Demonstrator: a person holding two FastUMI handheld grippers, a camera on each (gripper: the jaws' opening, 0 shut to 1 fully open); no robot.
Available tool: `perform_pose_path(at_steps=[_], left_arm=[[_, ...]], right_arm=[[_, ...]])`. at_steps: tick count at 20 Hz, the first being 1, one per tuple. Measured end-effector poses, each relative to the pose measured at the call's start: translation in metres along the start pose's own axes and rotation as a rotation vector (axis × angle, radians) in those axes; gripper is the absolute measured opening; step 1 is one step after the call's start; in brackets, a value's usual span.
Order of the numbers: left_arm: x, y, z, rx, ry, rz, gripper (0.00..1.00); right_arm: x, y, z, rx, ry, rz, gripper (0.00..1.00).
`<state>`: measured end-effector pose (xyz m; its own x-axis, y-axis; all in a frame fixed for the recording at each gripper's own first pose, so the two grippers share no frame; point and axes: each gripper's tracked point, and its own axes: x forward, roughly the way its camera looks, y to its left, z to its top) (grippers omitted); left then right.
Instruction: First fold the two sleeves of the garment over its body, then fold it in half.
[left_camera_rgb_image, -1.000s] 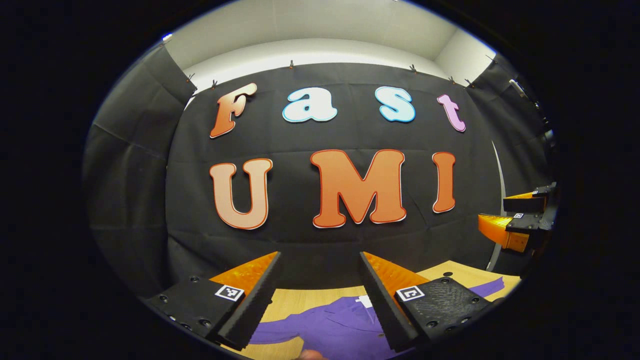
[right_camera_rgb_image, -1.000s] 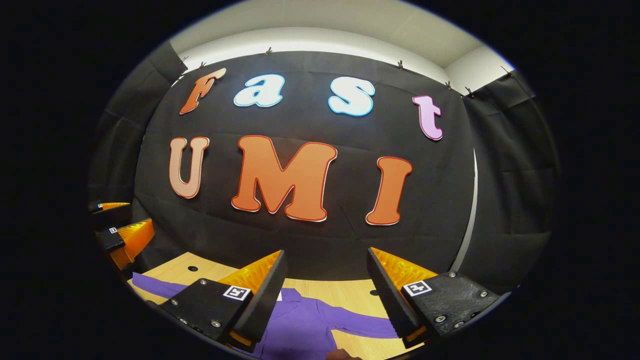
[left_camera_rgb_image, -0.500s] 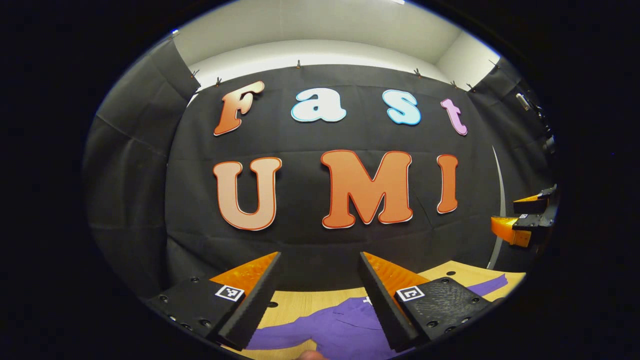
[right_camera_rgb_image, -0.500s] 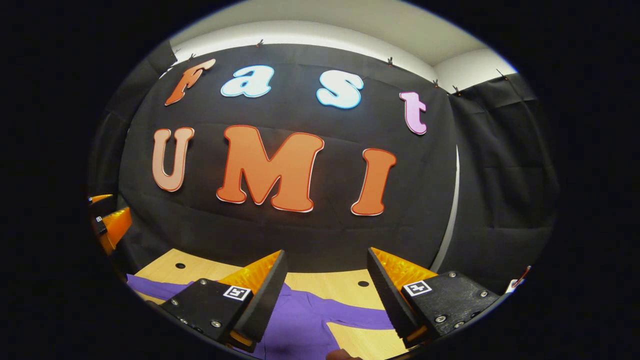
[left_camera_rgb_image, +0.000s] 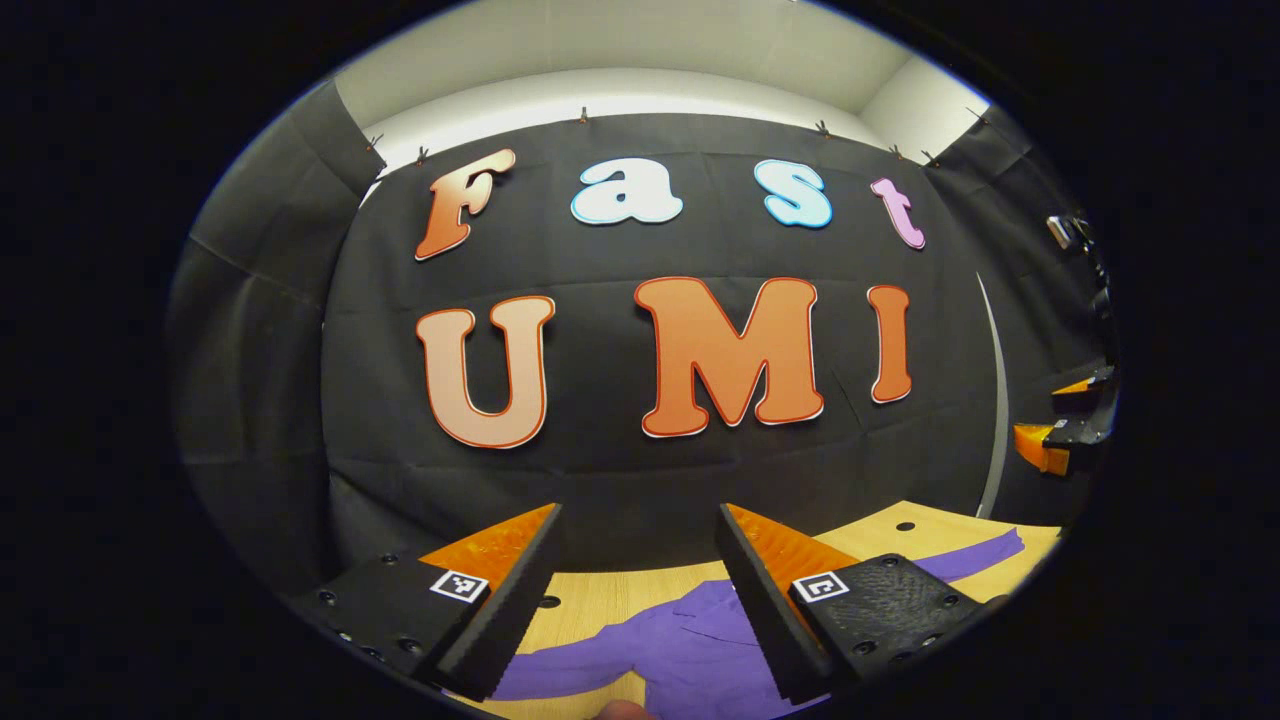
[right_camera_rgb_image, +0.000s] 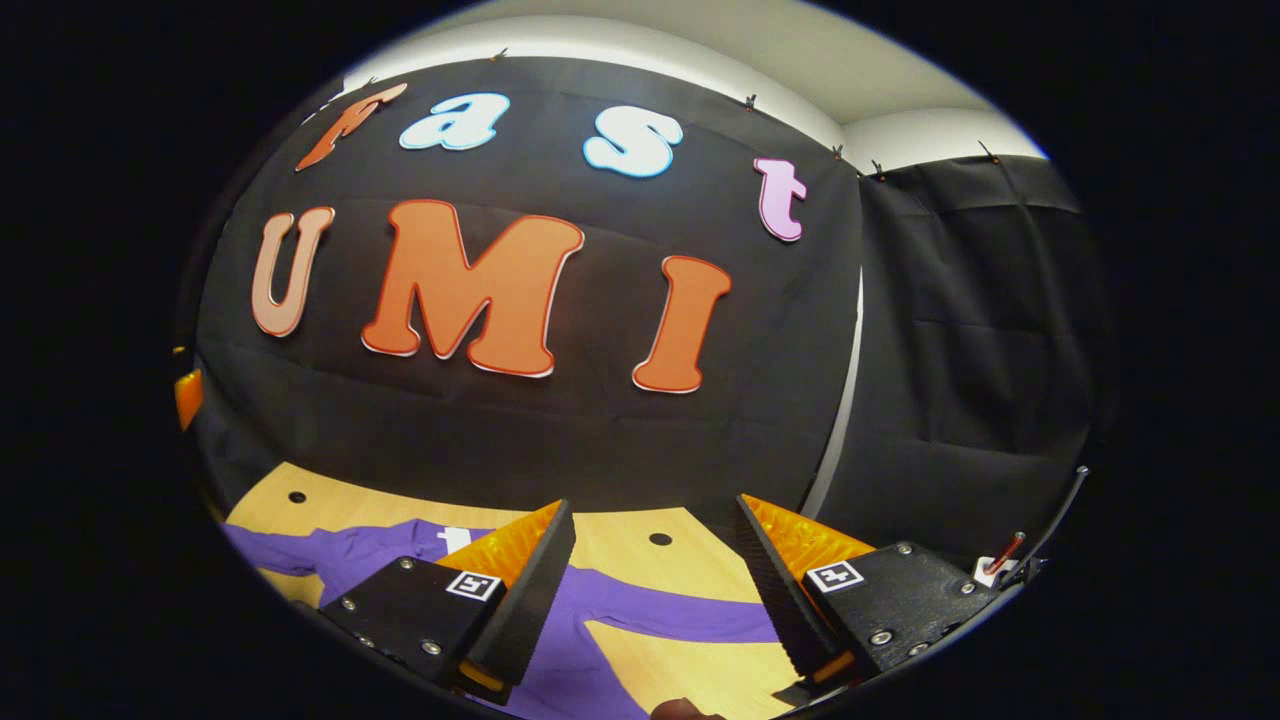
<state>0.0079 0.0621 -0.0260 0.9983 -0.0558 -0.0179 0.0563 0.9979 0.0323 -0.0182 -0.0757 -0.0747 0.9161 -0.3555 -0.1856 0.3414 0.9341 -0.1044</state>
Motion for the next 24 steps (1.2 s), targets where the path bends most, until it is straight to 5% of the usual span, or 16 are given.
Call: perform_pose_path(at_steps=[9,24], left_arm=[[0.014,-0.057,0.012,0.019,-0.008,0.014,0.94],[0.028,-0.106,-0.010,0.068,0.101,0.095,0.94]], right_arm=[[0.070,-0.080,-0.083,0.009,0.179,-0.075,0.95],[0.129,-0.144,-0.292,0.127,0.792,-0.057,0.96]])
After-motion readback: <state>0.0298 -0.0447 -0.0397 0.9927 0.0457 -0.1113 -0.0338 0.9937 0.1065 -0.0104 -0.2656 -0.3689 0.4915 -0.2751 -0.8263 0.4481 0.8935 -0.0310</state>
